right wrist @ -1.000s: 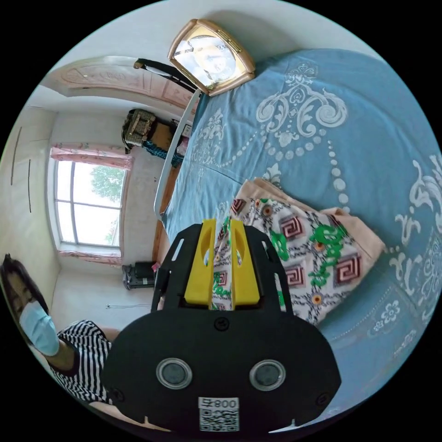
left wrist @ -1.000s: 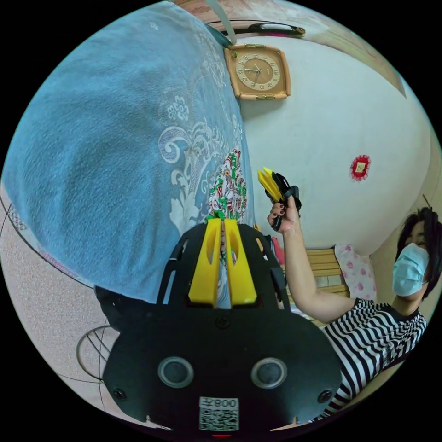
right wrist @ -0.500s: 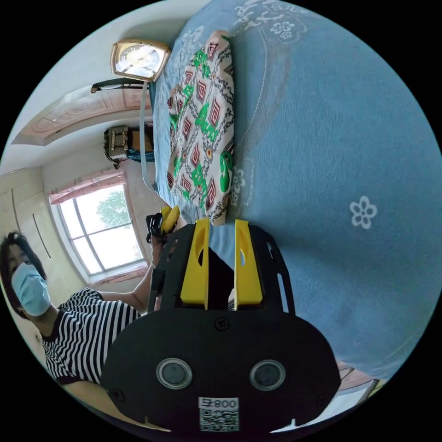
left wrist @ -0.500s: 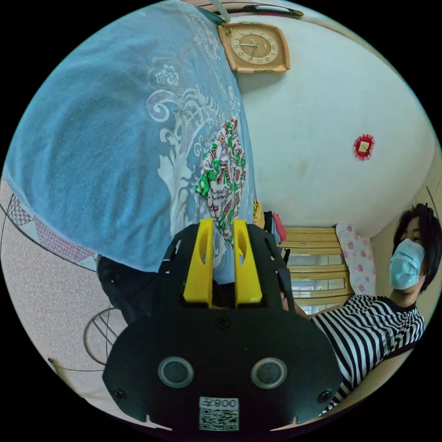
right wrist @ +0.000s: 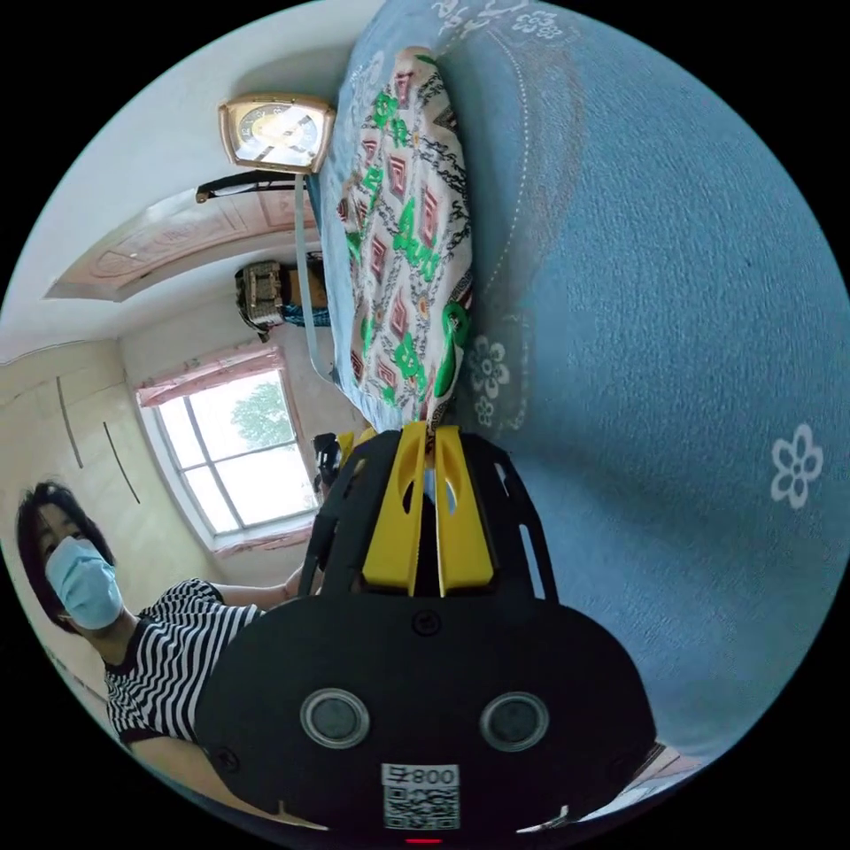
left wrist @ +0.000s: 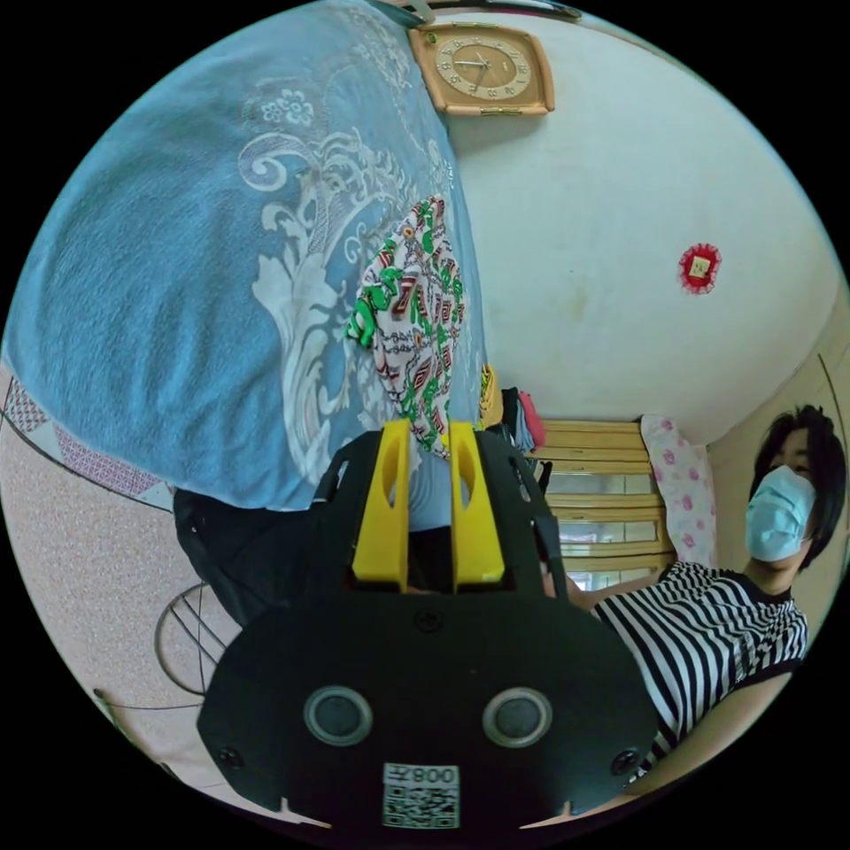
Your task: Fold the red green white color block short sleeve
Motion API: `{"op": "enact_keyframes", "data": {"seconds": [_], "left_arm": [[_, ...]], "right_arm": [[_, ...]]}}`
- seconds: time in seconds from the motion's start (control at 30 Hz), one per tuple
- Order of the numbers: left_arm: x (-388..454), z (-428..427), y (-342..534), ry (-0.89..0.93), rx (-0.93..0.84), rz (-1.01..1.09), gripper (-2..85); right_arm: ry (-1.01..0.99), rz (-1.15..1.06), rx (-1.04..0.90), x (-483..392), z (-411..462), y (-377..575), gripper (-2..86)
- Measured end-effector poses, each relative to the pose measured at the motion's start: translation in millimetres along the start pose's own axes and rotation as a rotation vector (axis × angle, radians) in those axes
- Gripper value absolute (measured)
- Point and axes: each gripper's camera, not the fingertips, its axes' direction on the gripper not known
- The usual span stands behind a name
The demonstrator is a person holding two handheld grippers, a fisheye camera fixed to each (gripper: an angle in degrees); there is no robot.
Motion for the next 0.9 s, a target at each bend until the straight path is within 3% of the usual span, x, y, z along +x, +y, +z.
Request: {"op": "enact_keyframes", "data": {"seconds": [0.1, 0.3, 0.57, 0.9], "left_arm": [[-10, 3, -1, 0.039, -0.009, -0.031, 9.4], [-32, 17, -9, 0.211, 0.012, -0.093, 12.5], [-54, 35, -27, 0.284, 0.126, -0.167, 13.1], [-91, 72, -2, 0.347, 0.149, -0.293, 12.0]], "right_arm": [[-0.128, -0.048, 0.038, -4, -16, 17, 1.2], [-0.189, -0.129, 0.090, -19, -48, 46, 0.8], [-0.198, -0.156, 0.127, -19, -79, 86, 0.7], [-0.176, -0.186, 0.125, -14, -113, 128, 0.8]]}}
